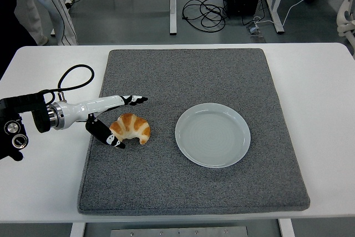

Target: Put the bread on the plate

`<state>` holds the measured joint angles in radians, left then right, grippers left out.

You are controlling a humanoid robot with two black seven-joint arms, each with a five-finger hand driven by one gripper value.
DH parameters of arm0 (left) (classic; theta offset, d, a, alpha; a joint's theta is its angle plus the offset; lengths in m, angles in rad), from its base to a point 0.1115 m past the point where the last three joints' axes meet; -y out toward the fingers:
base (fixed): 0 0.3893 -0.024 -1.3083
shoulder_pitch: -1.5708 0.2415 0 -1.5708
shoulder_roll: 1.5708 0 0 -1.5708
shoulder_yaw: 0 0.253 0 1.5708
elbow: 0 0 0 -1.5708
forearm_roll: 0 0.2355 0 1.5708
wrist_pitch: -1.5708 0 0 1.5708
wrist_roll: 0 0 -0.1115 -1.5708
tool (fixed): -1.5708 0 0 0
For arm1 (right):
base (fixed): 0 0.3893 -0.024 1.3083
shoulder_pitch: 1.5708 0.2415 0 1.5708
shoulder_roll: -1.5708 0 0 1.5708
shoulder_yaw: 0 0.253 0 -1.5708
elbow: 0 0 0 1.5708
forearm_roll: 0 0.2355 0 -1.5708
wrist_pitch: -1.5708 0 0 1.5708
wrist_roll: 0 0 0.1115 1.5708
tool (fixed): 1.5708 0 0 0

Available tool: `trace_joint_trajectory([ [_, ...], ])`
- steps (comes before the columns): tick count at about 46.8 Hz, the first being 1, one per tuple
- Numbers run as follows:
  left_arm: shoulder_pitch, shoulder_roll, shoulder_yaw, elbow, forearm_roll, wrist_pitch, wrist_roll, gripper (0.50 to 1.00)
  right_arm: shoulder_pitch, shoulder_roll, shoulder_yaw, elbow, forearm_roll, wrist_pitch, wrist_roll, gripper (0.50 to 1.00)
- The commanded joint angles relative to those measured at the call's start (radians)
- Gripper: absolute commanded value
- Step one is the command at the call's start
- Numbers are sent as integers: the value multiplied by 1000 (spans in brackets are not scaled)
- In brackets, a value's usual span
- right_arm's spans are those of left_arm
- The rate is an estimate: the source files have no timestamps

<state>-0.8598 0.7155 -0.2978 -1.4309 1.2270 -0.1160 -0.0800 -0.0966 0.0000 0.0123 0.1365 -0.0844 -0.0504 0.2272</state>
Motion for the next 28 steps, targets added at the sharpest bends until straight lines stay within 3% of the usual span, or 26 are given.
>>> trace_joint_trajectory([
  [1, 22, -10, -1, 0, 25, 26, -1, 993, 0, 0, 0, 0, 0, 0, 0, 1000],
  [19, 39, -21, 0, 15, 25, 59, -70, 992, 0, 0, 0, 0, 0, 0, 0, 1000],
  [28, 47, -34, 0, 67, 28, 72, -73, 986, 0, 0, 0, 0, 0, 0, 0, 1000],
])
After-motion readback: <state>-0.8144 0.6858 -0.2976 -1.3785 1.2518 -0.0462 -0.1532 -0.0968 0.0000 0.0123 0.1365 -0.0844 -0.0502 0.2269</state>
